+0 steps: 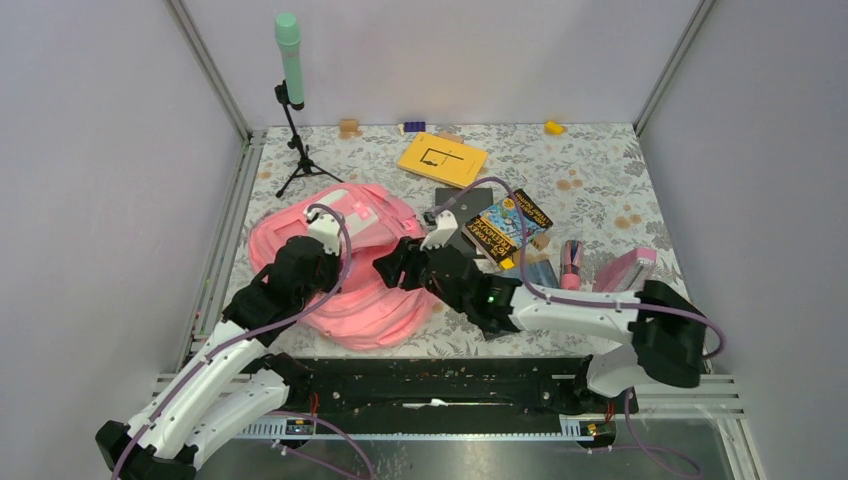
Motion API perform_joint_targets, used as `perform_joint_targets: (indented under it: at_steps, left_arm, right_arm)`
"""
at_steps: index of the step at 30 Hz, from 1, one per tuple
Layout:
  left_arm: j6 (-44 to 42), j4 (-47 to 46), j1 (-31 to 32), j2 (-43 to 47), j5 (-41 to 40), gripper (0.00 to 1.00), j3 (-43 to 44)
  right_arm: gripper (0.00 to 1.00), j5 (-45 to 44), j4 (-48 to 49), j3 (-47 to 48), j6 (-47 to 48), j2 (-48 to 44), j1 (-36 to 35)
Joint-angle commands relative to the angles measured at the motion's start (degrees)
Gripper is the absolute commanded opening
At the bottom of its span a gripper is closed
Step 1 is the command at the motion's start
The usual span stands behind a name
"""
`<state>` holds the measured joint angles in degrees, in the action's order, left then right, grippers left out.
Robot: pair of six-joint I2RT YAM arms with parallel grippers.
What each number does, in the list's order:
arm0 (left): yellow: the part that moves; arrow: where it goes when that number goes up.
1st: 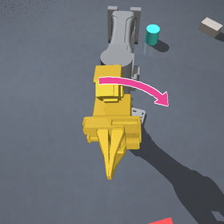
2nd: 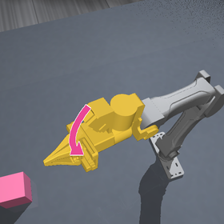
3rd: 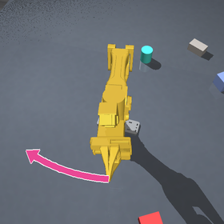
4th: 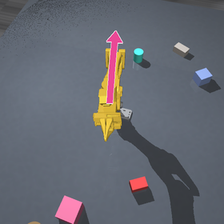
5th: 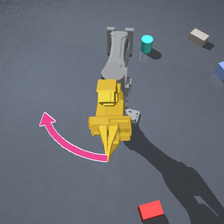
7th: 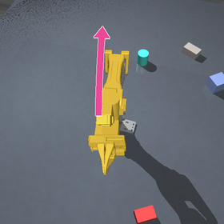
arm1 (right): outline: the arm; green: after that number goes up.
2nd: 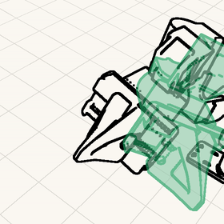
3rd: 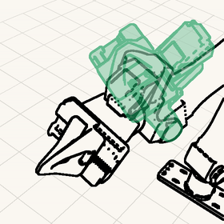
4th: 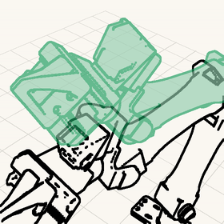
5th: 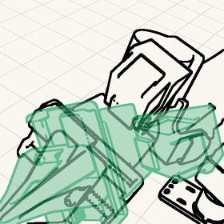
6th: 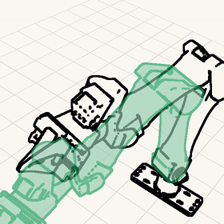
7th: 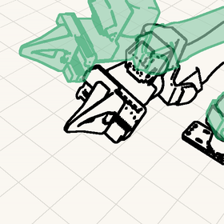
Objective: Pack the student bag
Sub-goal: Place the stationery in the student bag.
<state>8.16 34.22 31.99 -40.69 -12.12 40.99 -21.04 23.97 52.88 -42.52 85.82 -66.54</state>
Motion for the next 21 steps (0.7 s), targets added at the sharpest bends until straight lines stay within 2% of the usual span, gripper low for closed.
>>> perform_joint_targets:
  at_steps: [1,5,8,11,17,21]
  left_arm:
    - [1.6,-3.0,-0.5,1.7,-12.5,0.00,2.1]
    - [3.0,-1.5,-2.1,1.5,-18.8,0.00,2.4]
    - [4.0,0.0,-3.9,0.4,-21.3,0.00,3.1]
    - [4.4,0.2,-5.5,1.3,-22.4,0.00,3.0]
    - [4.8,0.3,-6.8,2.3,-23.1,0.00,2.5]
    - [4.8,0.5,-6.9,1.3,-22.1,0.00,2.8]
  right_arm:
    - [0.60,0.6,2.9,-4.0,12.3,-7.8,-0.4]
    - [0.63,4.7,-1.1,-8.5,18.1,-12.2,1.3]
    - [0.65,11.5,-7.2,-10.1,20.1,-13.7,5.7]
    - [0.65,14.7,-8.6,-12.5,21.4,-13.7,9.4]
    - [0.64,18.2,-8.3,-12.2,25.0,-6.7,12.4]
    - [0.64,23.5,-4.3,-11.3,26.8,-0.8,13.7]
